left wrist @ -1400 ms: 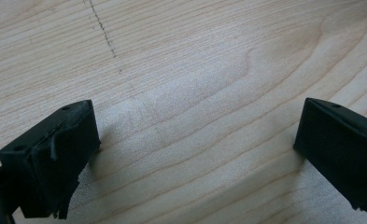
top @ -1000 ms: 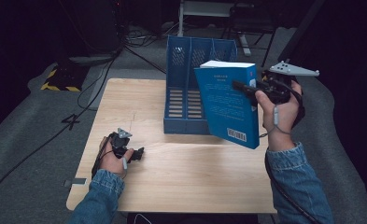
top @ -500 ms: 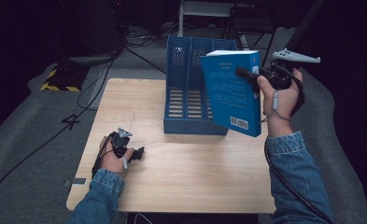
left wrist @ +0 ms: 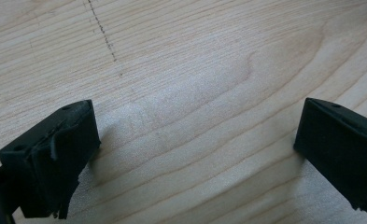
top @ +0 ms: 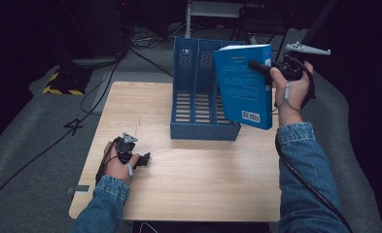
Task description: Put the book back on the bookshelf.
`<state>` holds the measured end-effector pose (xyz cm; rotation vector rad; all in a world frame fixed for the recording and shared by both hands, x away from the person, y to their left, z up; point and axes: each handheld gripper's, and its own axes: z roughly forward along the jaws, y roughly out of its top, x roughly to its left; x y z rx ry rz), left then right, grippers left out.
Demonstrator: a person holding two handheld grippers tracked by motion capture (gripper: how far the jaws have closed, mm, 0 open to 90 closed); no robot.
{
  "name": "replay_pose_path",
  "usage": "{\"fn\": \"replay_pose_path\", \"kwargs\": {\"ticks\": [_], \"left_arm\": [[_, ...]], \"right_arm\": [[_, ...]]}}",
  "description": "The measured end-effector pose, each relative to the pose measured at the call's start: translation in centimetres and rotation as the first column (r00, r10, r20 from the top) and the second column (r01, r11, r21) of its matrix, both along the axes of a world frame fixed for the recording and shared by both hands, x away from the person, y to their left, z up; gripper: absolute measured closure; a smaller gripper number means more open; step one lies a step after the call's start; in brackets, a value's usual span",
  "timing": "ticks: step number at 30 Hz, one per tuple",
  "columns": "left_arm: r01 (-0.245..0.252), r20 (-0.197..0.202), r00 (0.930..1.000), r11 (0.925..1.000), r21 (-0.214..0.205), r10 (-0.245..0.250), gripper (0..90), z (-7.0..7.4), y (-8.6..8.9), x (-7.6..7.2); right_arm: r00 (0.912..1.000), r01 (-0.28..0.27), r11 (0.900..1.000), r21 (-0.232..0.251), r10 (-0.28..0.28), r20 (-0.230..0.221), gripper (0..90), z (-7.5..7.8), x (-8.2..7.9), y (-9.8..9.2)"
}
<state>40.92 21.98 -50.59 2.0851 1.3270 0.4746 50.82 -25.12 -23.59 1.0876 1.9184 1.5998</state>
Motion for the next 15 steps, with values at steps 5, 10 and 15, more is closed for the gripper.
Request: {"fn": "replay_pose_path", "kwargs": {"ticks": [5, 10, 15], "left_arm": [[-0.001, 0.000, 1.0000, 1.0000, -0.001, 0.001, 0.1, 0.0, 0.0, 0.0], [-0.002, 0.000, 1.0000, 1.0000, -0.002, 0.002, 0.1, 0.0, 0.0, 0.0], [-0.002, 0.000, 1.0000, 1.0000, -0.002, 0.002, 0.1, 0.0, 0.0, 0.0]], "right_arm": [[0.9998, -0.010, 0.9993, 0.035, 0.010, -0.014, 61.4, -1.0, 1.1, -0.7], [0.9998, 0.001, 0.9995, 0.031, -0.001, -0.019, 61.4, -1.4, 1.8, -1.0], [0.9988, 0.036, 0.9976, 0.059, -0.034, -0.034, 61.4, -1.8, 2.5, -1.9]]}}
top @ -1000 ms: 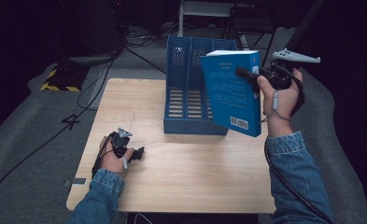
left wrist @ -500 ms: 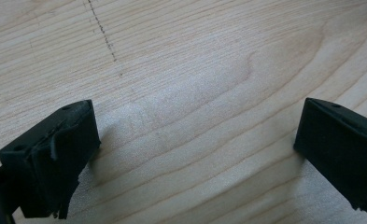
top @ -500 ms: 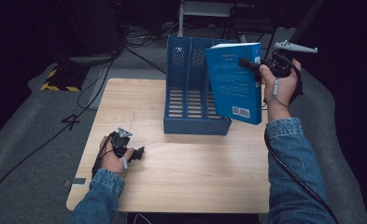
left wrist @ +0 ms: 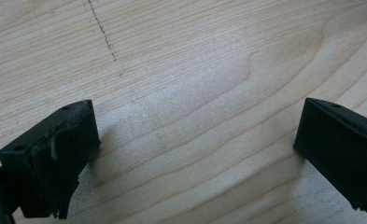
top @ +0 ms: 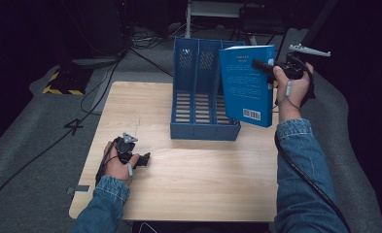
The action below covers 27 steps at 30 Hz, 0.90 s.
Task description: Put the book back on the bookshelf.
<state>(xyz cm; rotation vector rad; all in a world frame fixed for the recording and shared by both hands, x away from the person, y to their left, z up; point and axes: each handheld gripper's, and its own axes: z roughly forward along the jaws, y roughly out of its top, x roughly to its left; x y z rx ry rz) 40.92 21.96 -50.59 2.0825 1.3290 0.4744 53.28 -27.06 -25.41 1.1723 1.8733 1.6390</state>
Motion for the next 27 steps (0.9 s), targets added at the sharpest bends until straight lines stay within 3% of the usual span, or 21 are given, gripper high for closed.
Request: {"fn": "replay_pose_path", "kwargs": {"ticks": [9, 15, 20, 24, 27], "left_arm": [[0.001, 0.000, 1.0000, 1.0000, 0.000, -0.001, 0.1, 0.0, 0.0, 0.0], [-0.004, -0.001, 1.0000, 1.0000, 0.000, 0.004, 0.1, 0.0, 0.0, 0.0], [-0.003, -0.001, 1.0000, 1.0000, 0.001, 0.003, 0.1, 0.0, 0.0, 0.1], [-0.003, -0.001, 1.0000, 1.0000, 0.001, 0.003, 0.1, 0.0, 0.0, 0.1], [-0.003, -0.001, 1.0000, 1.0000, 0.001, 0.003, 0.1, 0.0, 0.0, 0.1]], "right_arm": [[0.9973, 0.070, 0.9960, 0.054, -0.069, -0.022, 61.4, -0.5, 0.5, -1.3], [0.9945, 0.100, 0.9935, 0.055, -0.098, -0.036, 61.4, -0.3, 0.5, -0.9], [0.9861, 0.153, 0.9874, 0.041, -0.150, -0.072, 61.3, 0.6, 0.7, 1.2], [0.9888, 0.142, 0.9893, 0.035, -0.140, -0.052, 61.3, 1.1, 0.9, 2.5], [0.9938, 0.105, 0.9930, 0.053, -0.103, -0.041, 61.2, 1.5, 1.1, 3.3]]}}
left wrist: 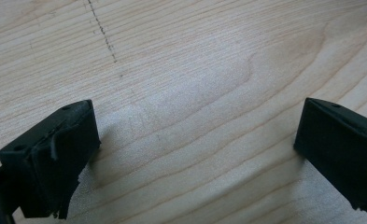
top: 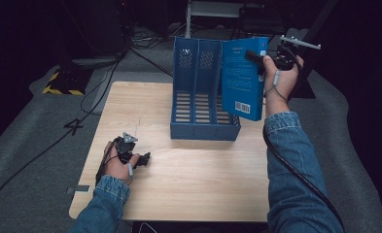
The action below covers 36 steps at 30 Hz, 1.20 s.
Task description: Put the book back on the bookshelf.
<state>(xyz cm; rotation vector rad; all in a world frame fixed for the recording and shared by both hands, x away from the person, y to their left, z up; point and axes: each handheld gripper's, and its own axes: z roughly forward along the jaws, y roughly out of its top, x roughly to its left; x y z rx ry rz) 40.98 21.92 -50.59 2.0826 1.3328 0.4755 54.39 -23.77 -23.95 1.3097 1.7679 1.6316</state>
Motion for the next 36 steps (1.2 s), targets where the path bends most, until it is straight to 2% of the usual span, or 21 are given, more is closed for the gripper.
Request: {"fn": "replay_pose_path", "kwargs": {"ticks": [3, 7, 10, 15, 17, 18, 19, 20, 23, 26, 28, 33, 36], "left_arm": [[0.000, 0.000, 1.0000, 1.0000, 0.000, 0.000, 0.1, 0.0, 0.0, 0.0], [0.000, 0.000, 1.0000, 1.0000, 0.000, 0.000, 0.1, 0.0, 0.0, 0.0], [0.001, 0.000, 1.0000, 1.0000, 0.001, -0.001, 0.1, 0.0, 0.0, 0.0], [0.005, 0.000, 1.0000, 1.0000, 0.004, -0.005, 0.1, 0.0, 0.0, 0.1], [0.005, -0.002, 1.0000, 1.0000, 0.001, -0.005, 0.1, 0.0, 0.0, 0.2], [0.005, -0.002, 1.0000, 1.0000, 0.001, -0.005, 0.1, 0.0, 0.0, 0.2], [0.005, 0.000, 1.0000, 1.0000, 0.001, -0.005, 0.1, 0.0, 0.0, 0.2], [0.006, 0.000, 1.0000, 1.0000, 0.002, -0.006, 0.1, 0.0, 0.0, 0.2], [0.004, 0.001, 1.0000, 1.0000, -0.001, -0.004, 0.1, 0.0, 0.0, 0.2], [0.004, 0.001, 1.0000, 1.0000, 0.000, -0.004, 0.1, 0.0, 0.0, 0.2], [0.004, 0.000, 1.0000, 1.0000, -0.001, -0.004, 0.1, 0.0, 0.0, 0.2], [0.003, 0.000, 1.0000, 1.0000, 0.006, -0.003, 0.1, 0.0, 0.0, 0.4], [0.000, 0.001, 1.0000, 1.0000, 0.003, 0.000, 0.1, 0.0, -0.1, 0.4]], "right_arm": [[0.9996, -0.026, 0.9996, 0.011, 0.026, 0.009, 61.2, 0.0, 0.5, 0.7], [0.9996, -0.020, 0.9998, 0.003, 0.020, 0.018, 61.2, -0.3, 1.0, 1.1], [0.9988, -0.024, 0.9997, -0.005, 0.025, 0.043, 61.2, -1.2, 1.6, 1.1], [0.9985, -0.023, 0.9992, 0.031, 0.022, 0.051, 61.1, -2.8, 2.6, 1.1], [0.9985, -0.035, 0.9994, 0.003, 0.034, 0.043, 61.0, -3.8, 3.2, 1.8], [0.9985, -0.035, 0.9994, 0.003, 0.034, 0.043, 61.0, -3.8, 3.2, 1.8], [0.9974, -0.041, 0.9986, -0.032, 0.043, 0.058, 61.0, -4.1, 3.2, 2.4], [0.9971, -0.043, 0.9984, -0.036, 0.045, 0.062, 61.0, -4.1, 3.2, 2.6], [0.9961, -0.051, 0.9986, -0.012, 0.051, 0.071, 60.9, -4.4, 3.2, 2.7], [0.9952, -0.046, 0.9987, -0.021, 0.048, 0.086, 60.8, -4.8, 3.1, 2.9], [0.9933, -0.033, 0.9983, -0.047, 0.038, 0.109, 60.8, -5.4, 2.9, 3.3], [0.9887, -0.006, 0.9988, -0.049, 0.013, 0.150, 60.6, -6.9, 2.5, 3.9], [0.9908, 0.009, 0.9986, -0.053, -0.002, 0.135, 60.6, -7.5, 2.6, 4.1]]}}
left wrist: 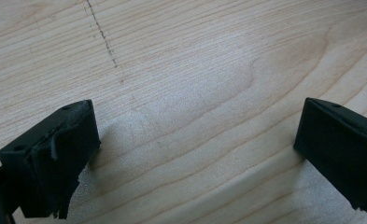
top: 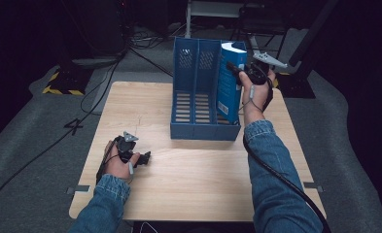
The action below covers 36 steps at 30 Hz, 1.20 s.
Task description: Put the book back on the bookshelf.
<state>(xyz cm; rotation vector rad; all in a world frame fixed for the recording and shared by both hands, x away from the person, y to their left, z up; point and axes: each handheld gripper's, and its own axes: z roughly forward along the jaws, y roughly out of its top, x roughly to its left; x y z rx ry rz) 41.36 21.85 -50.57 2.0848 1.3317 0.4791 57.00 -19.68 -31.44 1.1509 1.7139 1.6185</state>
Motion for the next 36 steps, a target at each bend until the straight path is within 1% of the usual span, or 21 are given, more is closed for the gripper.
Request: {"fn": "replay_pose_path", "kwargs": {"ticks": [2, 3, 4, 5, 7, 11, 13, 14, 16, 17, 19, 21, 22, 23, 24, 25, 28, 30, 32, 34, 36], "left_arm": [[0.002, -0.001, 1.0000, 1.0000, 0.001, -0.002, 0.1, 0.0, 0.0, 0.0], [0.002, 0.000, 1.0000, 1.0000, 0.001, -0.002, 0.1, 0.0, 0.0, 0.0], [0.002, -0.001, 1.0000, 1.0000, 0.001, -0.002, 0.1, 0.0, 0.0, 0.0], [0.002, -0.001, 1.0000, 1.0000, 0.001, -0.002, 0.1, 0.0, 0.0, 0.0], [0.002, -0.001, 1.0000, 1.0000, 0.001, -0.002, 0.1, 0.0, 0.0, 0.0], [0.002, -0.001, 1.0000, 1.0000, 0.001, -0.002, 0.1, 0.0, 0.0, 0.0], [0.002, -0.001, 1.0000, 1.0000, 0.001, -0.002, 0.1, 0.0, 0.0, 0.0], [0.000, 0.000, 1.0000, 1.0000, 0.000, 0.000, 0.1, 0.0, 0.0, 0.0], [0.002, -0.001, 1.0000, 1.0000, 0.002, -0.002, 0.1, 0.0, 0.0, 0.0], [0.002, -0.001, 1.0000, 1.0000, 0.002, -0.002, 0.1, 0.0, 0.0, 0.0], [0.005, -0.002, 1.0000, 1.0000, 0.004, -0.005, 0.1, 0.0, 0.0, 0.0], [0.007, -0.002, 1.0000, 1.0000, 0.006, -0.007, 0.1, 0.0, 0.0, 0.0], [0.004, -0.002, 1.0000, 1.0000, 0.004, -0.004, 0.1, 0.0, 0.0, 0.0], [0.005, -0.002, 1.0000, 1.0000, 0.004, -0.005, 0.1, 0.0, 0.0, 0.0], [0.005, -0.002, 1.0000, 1.0000, 0.004, -0.005, 0.1, 0.0, 0.0, 0.0], [0.005, -0.002, 1.0000, 1.0000, 0.004, -0.005, 0.1, 0.0, 0.0, 0.0], [0.004, -0.002, 1.0000, 1.0000, 0.003, -0.004, 0.1, 0.0, 0.0, 0.0], [0.003, -0.001, 1.0000, 1.0000, 0.004, -0.003, 0.2, 0.0, 0.0, 0.0], [0.004, -0.002, 1.0000, 1.0000, 0.004, -0.004, 0.1, 0.0, 0.0, 0.0], [0.005, -0.002, 1.0000, 1.0000, 0.005, -0.005, 0.1, 0.0, 0.0, 0.0], [0.003, -0.001, 1.0000, 1.0000, 0.004, -0.003, 0.2, 0.0, 0.0, 0.0]], "right_arm": [[0.9996, 0.008, 1.0000, 0.001, -0.008, -0.027, 60.6, -1.0, 0.3, 0.0], [0.9995, 0.013, 0.9998, 0.015, -0.012, -0.028, 60.6, -1.5, 0.5, 0.1], [0.9997, 0.018, 0.9994, 0.029, -0.018, -0.018, 60.6, -1.8, 0.6, 0.0], [0.9996, 0.023, 0.9989, 0.041, -0.023, -0.019, 60.6, -1.8, 0.6, 0.1], [0.9996, 0.029, 0.9994, 0.020, -0.029, -0.001, 60.5, -1.9, 0.5, 0.3], [0.9993, 0.035, 0.9988, 0.034, -0.036, 0.010, 60.5, -2.1, 0.4, 0.3], [0.9993, 0.036, 0.9984, 0.045, -0.036, 0.004, 60.4, -2.1, 0.5, 0.3], [0.9993, 0.036, 0.9987, 0.036, -0.036, -0.006, 60.5, -1.9, 0.5, 0.3], [0.9988, 0.044, 0.9990, -0.006, -0.044, -0.022, 60.7, -1.4, 0.5, 0.5], [0.9988, 0.044, 0.9990, -0.006, -0.044, -0.022, 60.7, -1.4, 0.5, 0.5], [0.9990, 0.044, 0.9984, 0.035, -0.044, 0.000, 60.6, -1.5, 0.1, 0.2], [0.9984, 0.036, 0.9968, 0.072, -0.039, 0.041, 60.6, -2.1, -0.4, -0.3], [0.9979, 0.039, 0.9951, 0.091, -0.043, 0.049, 60.6, -2.3, -0.4, -0.5], [0.9985, 0.035, 0.9929, 0.114, -0.040, 0.037, 60.4, -2.5, -0.1, -0.7], [0.9986, 0.039, 0.9941, 0.101, -0.042, 0.033, 60.2, -2.4, 0.0, -0.6], [0.9986, 0.039, 0.9941, 0.101, -0.042, 0.033, 60.2, -2.4, 0.0, -0.6], [0.9993, 0.036, 0.9993, 0.000, -0.036, 0.001, 58.6, -1.6, 0.2, 0.0], [0.9973, 0.031, 0.9954, -0.091, -0.037, -0.064, 57.4, -0.3, 0.5, 0.4], [0.9939, 0.027, 0.9896, -0.141, -0.042, -0.102, 55.9, 0.4, 0.8, 0.7], [0.9908, 0.028, 0.9872, -0.157, -0.048, -0.127, 52.5, 1.0, 1.2, 1.0], [0.9857, 0.040, 0.9882, -0.148, -0.064, -0.156, 47.9, 1.2, 2.0, 1.2]]}}
